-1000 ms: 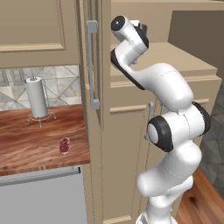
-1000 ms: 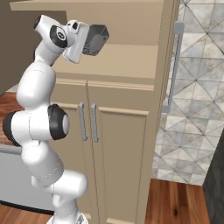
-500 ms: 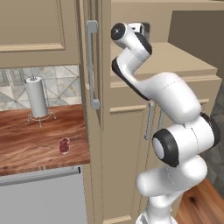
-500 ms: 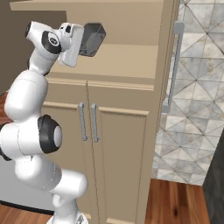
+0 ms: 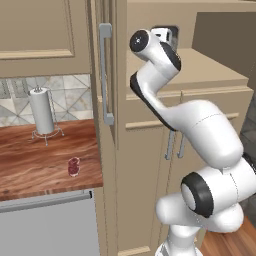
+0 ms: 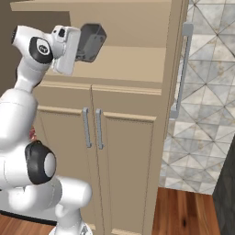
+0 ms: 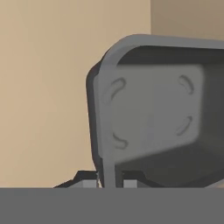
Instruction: Retrieve the tupperware from the cabinet, then place the raw meat into the tupperware to avoid contamination.
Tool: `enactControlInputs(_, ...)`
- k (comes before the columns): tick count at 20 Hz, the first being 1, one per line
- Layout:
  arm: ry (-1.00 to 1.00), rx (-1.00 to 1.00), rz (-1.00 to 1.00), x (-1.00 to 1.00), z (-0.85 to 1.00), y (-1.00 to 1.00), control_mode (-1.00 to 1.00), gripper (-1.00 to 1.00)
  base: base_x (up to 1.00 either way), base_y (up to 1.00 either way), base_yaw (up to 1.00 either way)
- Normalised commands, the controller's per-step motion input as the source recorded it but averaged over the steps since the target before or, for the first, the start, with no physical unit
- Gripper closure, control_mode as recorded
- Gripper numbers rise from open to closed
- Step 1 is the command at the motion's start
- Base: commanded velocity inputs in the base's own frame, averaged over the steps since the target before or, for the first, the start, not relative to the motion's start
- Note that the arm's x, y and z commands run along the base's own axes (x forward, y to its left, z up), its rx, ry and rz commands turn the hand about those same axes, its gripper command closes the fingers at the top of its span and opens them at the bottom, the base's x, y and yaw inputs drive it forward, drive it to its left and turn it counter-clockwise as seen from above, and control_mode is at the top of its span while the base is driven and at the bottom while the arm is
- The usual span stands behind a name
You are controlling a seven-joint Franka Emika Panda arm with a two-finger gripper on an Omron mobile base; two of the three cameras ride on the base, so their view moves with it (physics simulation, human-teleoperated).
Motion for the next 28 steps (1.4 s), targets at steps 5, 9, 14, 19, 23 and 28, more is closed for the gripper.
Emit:
enactControlInputs(5,0.00,0.00,-0.04,-0.84,0.19,0.01,-1.00,1.00,0.00,0.00,0.00)
enactControlInputs(9,0.01,0.01,-0.05,-0.90,0.10,0.00,-1.00,1.00,0.00,0.00,0.00)
enactControlInputs(14,0.07,0.02,-0.06,-0.92,0.01,0.00,-1.00,1.00,0.00,0.00,0.00)
enactControlInputs(19,0.12,0.03,-0.07,-0.95,0.00,0.00,-1.00,1.00,0.00,0.00,0.00)
enactControlInputs(23,0.14,0.04,-0.08,-0.89,0.00,0.00,-1.00,1.00,0.00,0.00,0.00)
enactControlInputs(28,0.15,0.10,-0.06,-0.79,-0.09,-0.01,-1.00,1.00,0.00,0.00,0.00)
